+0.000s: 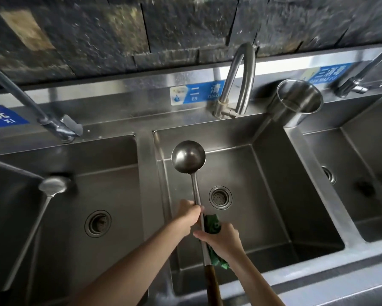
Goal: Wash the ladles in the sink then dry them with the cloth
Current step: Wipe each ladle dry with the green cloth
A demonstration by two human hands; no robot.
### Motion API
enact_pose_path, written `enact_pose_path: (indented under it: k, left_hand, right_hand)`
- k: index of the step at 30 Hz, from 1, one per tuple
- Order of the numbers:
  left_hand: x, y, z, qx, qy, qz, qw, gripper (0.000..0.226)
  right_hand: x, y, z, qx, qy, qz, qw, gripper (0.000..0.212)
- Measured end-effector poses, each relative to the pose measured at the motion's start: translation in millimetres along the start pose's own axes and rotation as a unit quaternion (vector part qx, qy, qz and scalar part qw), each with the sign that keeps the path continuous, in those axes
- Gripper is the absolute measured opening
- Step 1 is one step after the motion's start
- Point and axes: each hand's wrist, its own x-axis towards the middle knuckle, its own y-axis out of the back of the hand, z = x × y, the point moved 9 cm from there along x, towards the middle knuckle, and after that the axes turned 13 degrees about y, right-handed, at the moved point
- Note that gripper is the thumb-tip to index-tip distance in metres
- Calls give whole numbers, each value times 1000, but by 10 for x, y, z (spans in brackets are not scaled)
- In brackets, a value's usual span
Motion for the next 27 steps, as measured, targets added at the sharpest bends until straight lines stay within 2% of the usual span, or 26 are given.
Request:
enact_pose_path:
  k: [4,9,14,17,23,27]
  left_hand:
    - [437,7,-19,-10,37,22,999,15]
    - [845,-24,-45,-8,71,45,996,11]
    - [1222,-120,-61,-32,108,59,992,8]
    - [1447,-145,-111,-41,119,63,990,16]
    - [1683,-150,-134,-53,126,64,989,9]
    - [1739,-160,-155,-35,115,77,990,16]
  right_hand:
    - [85,-223,182,-55,-29,-63,996,61]
    - [191,-301,361,-99,-48,-38,993,64]
    - [529,-380,437,-94,-58,-38,993,58]
    - [705,-412,498,-96,-76,-39,992,57]
    - [858,-506,624,-103,-92,-54,989,54]
    - [887,-519,681,-92,-104,-59,988,52]
